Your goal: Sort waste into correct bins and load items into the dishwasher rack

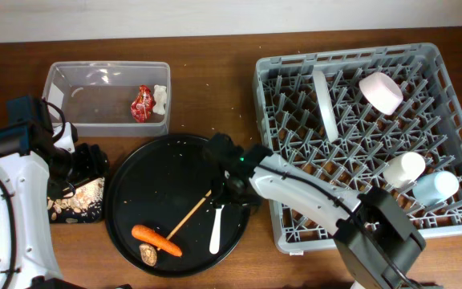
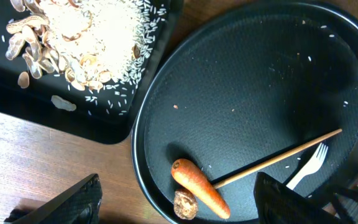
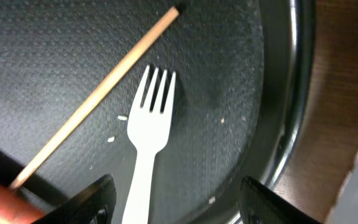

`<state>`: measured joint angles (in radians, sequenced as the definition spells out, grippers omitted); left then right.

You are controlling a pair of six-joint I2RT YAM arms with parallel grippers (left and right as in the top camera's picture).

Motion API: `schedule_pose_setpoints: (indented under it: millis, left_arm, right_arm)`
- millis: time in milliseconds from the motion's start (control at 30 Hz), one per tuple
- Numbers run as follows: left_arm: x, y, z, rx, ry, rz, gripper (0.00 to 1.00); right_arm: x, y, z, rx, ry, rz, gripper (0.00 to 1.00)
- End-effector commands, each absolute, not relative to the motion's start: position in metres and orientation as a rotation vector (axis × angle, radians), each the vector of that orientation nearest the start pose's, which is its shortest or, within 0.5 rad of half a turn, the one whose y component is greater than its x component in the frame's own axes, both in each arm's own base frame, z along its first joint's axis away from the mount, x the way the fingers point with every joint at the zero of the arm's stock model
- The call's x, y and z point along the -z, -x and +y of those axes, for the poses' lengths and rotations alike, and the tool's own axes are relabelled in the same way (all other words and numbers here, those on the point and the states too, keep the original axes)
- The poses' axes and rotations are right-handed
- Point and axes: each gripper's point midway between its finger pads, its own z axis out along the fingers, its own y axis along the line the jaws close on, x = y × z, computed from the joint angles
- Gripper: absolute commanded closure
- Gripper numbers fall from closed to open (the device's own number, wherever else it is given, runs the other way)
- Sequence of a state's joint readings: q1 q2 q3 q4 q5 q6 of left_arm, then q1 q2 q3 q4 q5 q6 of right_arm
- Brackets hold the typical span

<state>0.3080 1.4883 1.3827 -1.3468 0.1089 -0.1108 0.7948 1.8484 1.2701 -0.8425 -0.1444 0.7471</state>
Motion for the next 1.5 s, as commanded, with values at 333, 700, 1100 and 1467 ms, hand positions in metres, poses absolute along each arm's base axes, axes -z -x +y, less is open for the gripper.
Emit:
schedule_pose_setpoints:
  millis: [333,700,1100,1467]
  left_arm:
    - [-0.169,-0.270,0.061,0.184,0.623,2.933,0.22]
    - [-0.169,-0.270,0.062,0.184,0.624,2.933,0.22]
    - [-0.169,-0.270,0.062,0.184,0.624,2.934,0.22]
    - [-0.169,-0.269,0.062,0.183,0.624,2.934,0.22]
  right_arm:
    - [-0.014,-0.255,0.293,-0.222,0.126,2.998,0.38]
    - [0.013,-0.238,0.295,-0.129,0.141,3.045,0.48]
    - [0.003,-0.241,0.289,-0.051,0.106,3.053,0.77]
    - [-0.162,-0.313,0.214,0.002,0.103,2.879,0.77]
